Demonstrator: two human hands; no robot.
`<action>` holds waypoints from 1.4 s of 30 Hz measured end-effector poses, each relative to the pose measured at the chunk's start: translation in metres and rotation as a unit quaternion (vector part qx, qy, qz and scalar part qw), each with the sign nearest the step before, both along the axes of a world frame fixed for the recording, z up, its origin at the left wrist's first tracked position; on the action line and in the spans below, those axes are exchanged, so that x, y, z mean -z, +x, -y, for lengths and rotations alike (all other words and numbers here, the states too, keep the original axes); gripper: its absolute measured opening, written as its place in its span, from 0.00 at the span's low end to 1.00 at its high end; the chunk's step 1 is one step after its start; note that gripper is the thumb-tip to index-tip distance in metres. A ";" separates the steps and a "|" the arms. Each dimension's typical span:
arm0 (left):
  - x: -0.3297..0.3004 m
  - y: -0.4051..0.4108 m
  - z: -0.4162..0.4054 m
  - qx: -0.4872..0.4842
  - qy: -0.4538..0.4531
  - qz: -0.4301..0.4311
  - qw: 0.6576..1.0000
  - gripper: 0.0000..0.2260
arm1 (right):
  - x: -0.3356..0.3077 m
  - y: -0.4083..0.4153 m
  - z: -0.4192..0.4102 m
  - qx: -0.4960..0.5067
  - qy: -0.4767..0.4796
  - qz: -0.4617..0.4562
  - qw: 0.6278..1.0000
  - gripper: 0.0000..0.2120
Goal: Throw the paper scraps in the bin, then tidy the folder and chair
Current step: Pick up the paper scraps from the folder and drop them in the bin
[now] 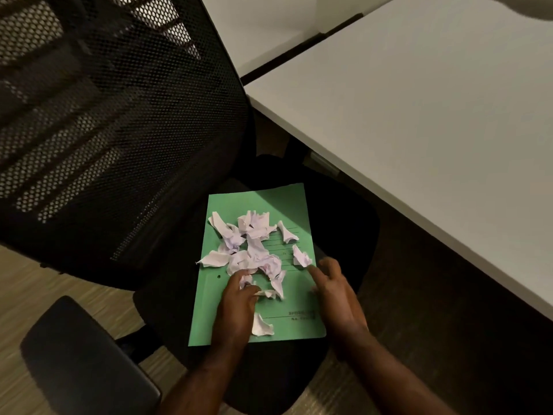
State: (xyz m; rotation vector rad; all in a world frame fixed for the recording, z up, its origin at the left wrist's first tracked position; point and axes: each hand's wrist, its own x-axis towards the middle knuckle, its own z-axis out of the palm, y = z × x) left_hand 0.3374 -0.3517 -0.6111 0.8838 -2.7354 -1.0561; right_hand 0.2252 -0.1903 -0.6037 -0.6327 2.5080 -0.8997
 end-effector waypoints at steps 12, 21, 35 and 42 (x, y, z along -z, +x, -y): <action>-0.033 -0.017 0.032 -0.100 -0.016 -0.028 0.994 0.10 | -0.017 -0.035 0.055 -0.190 0.198 -0.090 0.957 0.14; -0.057 -0.008 0.043 -0.080 -0.061 -0.039 0.994 0.11 | -0.023 -0.018 0.053 -0.124 0.093 -0.131 0.979 0.09; -0.074 0.003 0.043 -0.044 -0.073 -0.037 0.996 0.12 | -0.019 0.014 0.056 -0.270 0.220 -0.139 0.927 0.12; -0.087 0.002 0.027 0.004 -0.081 -0.049 0.996 0.11 | -0.035 0.022 0.030 -0.218 0.161 -0.156 0.950 0.11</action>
